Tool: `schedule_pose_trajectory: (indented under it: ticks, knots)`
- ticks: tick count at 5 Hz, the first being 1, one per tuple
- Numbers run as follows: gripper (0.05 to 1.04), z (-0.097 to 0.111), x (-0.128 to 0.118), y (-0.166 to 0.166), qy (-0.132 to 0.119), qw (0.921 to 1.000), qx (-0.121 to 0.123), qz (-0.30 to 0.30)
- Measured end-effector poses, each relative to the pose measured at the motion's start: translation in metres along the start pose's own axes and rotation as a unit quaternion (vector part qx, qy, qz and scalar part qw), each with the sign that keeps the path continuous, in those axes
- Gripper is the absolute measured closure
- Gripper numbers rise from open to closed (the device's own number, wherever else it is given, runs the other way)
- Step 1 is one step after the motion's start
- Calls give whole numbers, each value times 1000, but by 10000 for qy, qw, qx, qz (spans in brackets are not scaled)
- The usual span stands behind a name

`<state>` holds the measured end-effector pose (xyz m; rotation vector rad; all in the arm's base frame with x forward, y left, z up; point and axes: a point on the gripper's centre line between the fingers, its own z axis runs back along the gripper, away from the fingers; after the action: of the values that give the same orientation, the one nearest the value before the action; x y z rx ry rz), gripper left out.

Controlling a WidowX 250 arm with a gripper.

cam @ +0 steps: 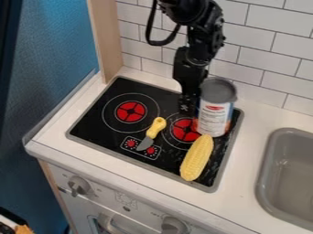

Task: Placing the empty tin on the right side of the burner

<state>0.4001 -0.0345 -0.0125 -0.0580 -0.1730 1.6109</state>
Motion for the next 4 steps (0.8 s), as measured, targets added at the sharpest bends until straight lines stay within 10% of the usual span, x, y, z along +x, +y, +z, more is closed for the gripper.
schedule_pose_trajectory:
  ticks: [4]
  knots:
    - [84, 45, 25, 14, -372, 9992, 111, 18]
